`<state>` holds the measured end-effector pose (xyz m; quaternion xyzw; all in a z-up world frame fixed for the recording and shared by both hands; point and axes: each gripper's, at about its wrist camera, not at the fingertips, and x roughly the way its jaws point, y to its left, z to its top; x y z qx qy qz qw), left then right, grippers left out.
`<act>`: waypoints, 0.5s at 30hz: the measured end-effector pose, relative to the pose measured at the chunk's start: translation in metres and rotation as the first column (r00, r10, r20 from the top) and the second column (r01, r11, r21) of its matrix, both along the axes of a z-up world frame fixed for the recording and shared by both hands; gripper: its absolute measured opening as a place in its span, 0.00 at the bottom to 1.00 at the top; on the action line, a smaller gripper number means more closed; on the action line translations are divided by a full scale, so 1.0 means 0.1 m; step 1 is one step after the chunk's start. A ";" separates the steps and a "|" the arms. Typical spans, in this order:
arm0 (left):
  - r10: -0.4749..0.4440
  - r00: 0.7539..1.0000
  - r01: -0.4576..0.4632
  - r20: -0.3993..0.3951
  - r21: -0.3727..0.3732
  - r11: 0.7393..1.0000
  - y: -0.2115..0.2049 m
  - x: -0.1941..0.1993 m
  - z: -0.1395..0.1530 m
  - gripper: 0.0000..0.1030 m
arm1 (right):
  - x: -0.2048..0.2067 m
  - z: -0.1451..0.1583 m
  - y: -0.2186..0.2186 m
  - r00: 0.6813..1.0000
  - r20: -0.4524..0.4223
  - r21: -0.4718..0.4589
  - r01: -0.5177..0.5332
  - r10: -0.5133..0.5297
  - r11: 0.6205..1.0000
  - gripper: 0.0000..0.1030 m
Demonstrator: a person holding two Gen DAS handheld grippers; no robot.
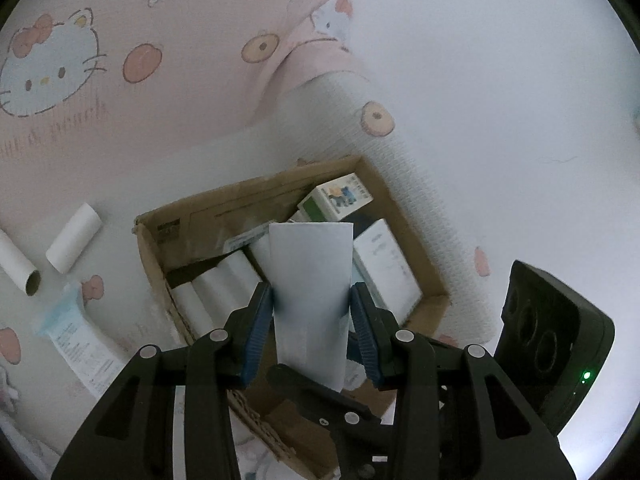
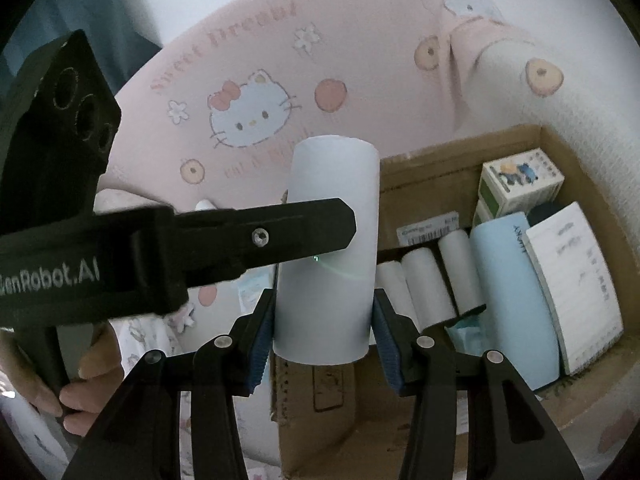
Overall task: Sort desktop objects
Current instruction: 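Carry the held tube with the left gripper over the cardboard box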
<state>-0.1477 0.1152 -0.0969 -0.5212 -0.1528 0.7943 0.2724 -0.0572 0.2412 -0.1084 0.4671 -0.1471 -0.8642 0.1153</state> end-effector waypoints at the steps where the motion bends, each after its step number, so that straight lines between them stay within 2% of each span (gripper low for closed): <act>1: -0.007 1.000 0.008 0.028 -0.017 1.000 0.04 -0.03 -0.05 0.43 | -0.02 -0.02 0.02 1.000 0.007 -0.007 -0.003 0.003 1.000 0.44; 4: 0.003 0.994 0.002 0.106 -0.053 0.999 0.10 -0.09 -0.21 0.43 | -0.11 -0.09 0.10 1.000 0.023 0.001 0.000 0.000 1.000 0.44; 10: 0.042 0.983 -0.032 0.177 -0.061 0.998 0.10 -0.22 -0.45 0.42 | -0.30 -0.25 0.17 0.997 0.068 0.026 -0.050 0.048 0.998 0.42; 15: 0.045 0.973 -0.032 0.227 -0.062 0.998 0.14 -0.31 -0.55 0.42 | -0.48 -0.45 0.27 0.991 0.119 -0.025 -0.056 0.059 0.998 0.41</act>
